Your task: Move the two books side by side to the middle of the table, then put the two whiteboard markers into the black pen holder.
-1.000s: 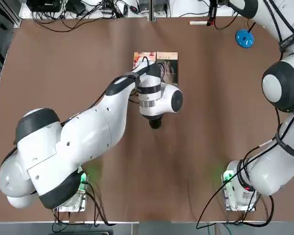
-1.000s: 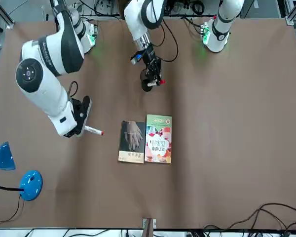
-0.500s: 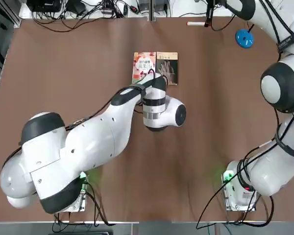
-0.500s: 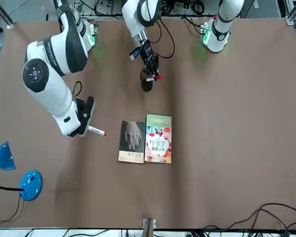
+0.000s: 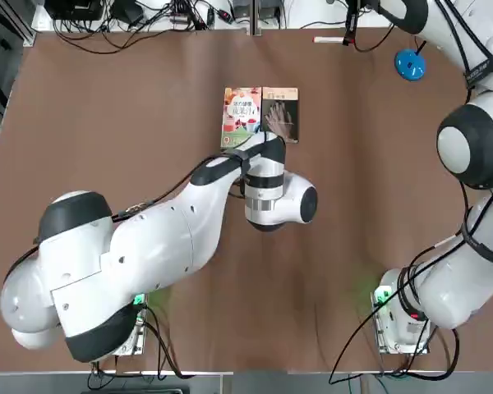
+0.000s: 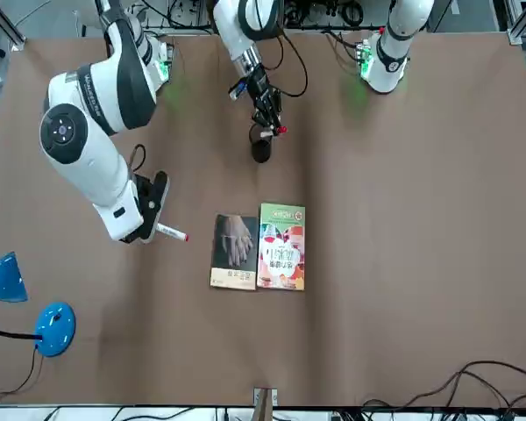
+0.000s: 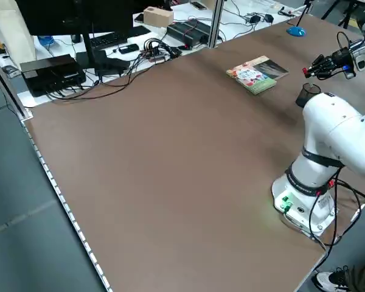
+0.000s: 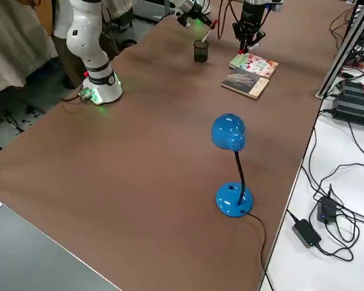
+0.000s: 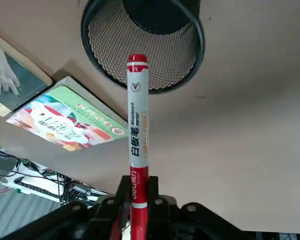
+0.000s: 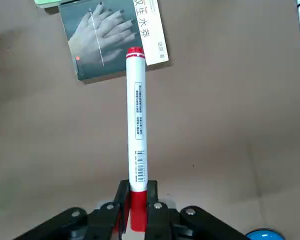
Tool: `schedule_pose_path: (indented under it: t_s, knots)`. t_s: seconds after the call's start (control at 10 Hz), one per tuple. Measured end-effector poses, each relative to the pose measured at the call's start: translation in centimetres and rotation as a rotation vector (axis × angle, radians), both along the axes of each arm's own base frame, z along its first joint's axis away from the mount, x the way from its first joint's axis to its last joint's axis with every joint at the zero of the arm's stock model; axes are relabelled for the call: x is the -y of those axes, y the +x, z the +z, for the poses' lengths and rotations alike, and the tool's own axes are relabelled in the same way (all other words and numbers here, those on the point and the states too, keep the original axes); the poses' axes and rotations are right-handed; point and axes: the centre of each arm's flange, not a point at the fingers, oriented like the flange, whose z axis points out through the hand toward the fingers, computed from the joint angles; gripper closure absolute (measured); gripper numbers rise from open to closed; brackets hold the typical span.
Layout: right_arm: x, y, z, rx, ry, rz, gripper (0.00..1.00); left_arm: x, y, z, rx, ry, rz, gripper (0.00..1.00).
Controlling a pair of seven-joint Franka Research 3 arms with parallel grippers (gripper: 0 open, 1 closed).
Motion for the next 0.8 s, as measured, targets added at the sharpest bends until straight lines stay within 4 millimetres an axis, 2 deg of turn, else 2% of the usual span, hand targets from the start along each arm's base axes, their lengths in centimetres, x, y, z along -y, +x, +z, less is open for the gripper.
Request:
schedule_pose_path:
  t_s: [0.1, 0.5, 0.7, 0.8]
  knots:
    - [0.0, 0.0, 0.0, -0.001, -0.001, -0.003, 0.83, 0.1, -0.2, -0.1, 0.007, -0.009, 0.009, 0.81]
    - [0.0, 0.0, -0.1, -0.001, -0.002, -0.020, 0.83, 0.4, 0.2, 0.2, 0.010, -0.043, 0.046, 0.24]
    - [0.2, 0.0, -0.1, -0.003, -0.009, -0.023, 0.83, 0.1, 2.9, 1.7, -0.007, -0.078, 0.132, 0.00]
    - [0.1, 0.0, -0.2, 0.000, -0.025, -0.016, 0.83, -0.8, 5.3, 3.0, -0.020, -0.105, 0.200, 0.00]
